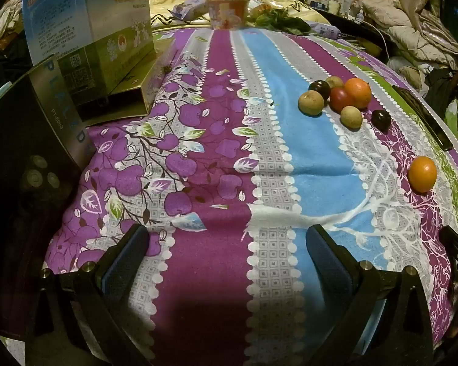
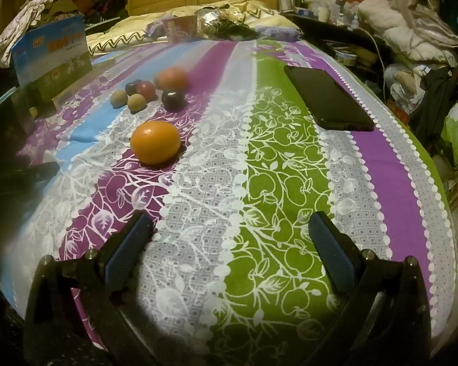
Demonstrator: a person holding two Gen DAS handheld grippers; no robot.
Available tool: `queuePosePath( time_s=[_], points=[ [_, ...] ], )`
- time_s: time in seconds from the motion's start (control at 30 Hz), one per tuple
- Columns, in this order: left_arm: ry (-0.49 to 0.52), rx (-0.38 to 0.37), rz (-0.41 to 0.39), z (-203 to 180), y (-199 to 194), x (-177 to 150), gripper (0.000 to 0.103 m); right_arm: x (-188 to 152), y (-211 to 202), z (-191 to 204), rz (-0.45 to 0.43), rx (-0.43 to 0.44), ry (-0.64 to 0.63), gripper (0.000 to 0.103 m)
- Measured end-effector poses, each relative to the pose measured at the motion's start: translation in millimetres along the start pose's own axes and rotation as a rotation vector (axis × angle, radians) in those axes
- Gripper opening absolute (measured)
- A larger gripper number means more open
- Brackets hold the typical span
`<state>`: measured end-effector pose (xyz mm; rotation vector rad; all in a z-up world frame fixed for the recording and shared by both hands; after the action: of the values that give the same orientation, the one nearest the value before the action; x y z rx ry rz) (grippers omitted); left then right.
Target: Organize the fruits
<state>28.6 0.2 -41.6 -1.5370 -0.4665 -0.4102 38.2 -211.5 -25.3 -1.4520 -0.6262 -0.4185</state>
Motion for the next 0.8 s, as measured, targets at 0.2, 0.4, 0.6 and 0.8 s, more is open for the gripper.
queuePosePath(
  time_s=[0.2, 0.4, 0.6, 0.8],
  points=[
    [0.000, 0.000, -0.010, -0.2, -0.6, 0.0, 0.103, -0.3, 0.0, -0.1, -0.002, -0.004, -0.001, 0.103],
    [-0.001, -0.002, -0.009, -0.2, -0.5, 0.0, 0.103, 0.7, -0.3, 1.2, -0.001, -0.002, 0.003, 0.103],
    [-0.001, -0.002, -0.009, -0.2, -0.5, 0.0, 0.103, 0.0, -0.5, 0.0, -0.004, -0.001, -0.001, 0.103],
    [-0.001, -0.003, -0.009, -0.2, -0.5, 0.0, 0.103, 0.0, -0.7, -0.2, -0.005, 0.001, 0.001, 0.103]
  ],
)
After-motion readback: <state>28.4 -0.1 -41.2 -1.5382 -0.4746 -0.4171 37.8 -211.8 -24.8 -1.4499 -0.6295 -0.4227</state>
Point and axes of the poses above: each gripper's, at about its wrist camera, not at the fingertips, and y roughly the way its jaws point, z to its left, x to its top, the point moved 5 cm from there along y, roughly the way its jaws point, and after that the axes turned 2 degrees about z, right-handed, at the moved point
